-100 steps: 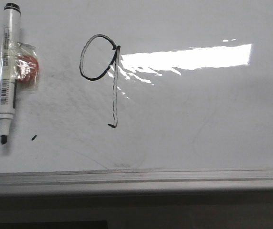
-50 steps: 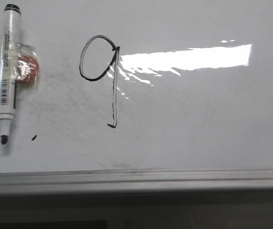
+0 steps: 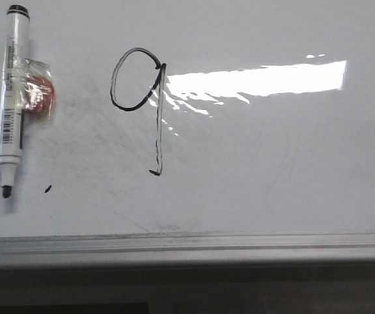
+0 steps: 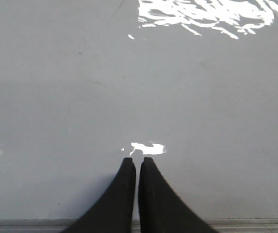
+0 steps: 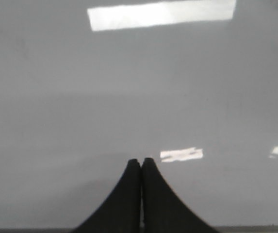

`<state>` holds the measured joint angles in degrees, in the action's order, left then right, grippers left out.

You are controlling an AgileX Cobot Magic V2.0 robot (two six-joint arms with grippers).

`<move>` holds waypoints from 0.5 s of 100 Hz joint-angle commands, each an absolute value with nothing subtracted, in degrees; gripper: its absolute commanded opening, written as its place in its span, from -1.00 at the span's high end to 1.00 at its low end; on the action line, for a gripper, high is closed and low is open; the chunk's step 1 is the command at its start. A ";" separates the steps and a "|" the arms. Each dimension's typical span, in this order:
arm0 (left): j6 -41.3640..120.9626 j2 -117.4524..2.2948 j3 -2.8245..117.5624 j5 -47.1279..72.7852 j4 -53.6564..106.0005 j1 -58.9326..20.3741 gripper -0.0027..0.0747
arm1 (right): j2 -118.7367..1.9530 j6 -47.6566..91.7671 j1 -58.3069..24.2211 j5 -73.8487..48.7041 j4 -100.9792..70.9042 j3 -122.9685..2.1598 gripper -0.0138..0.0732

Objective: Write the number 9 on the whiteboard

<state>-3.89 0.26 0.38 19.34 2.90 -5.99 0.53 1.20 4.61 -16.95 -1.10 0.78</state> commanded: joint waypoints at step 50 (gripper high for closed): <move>-3.95 1.83 -1.83 17.11 3.05 -5.93 0.98 | 1.85 1.79 5.01 -17.54 -0.99 1.37 0.83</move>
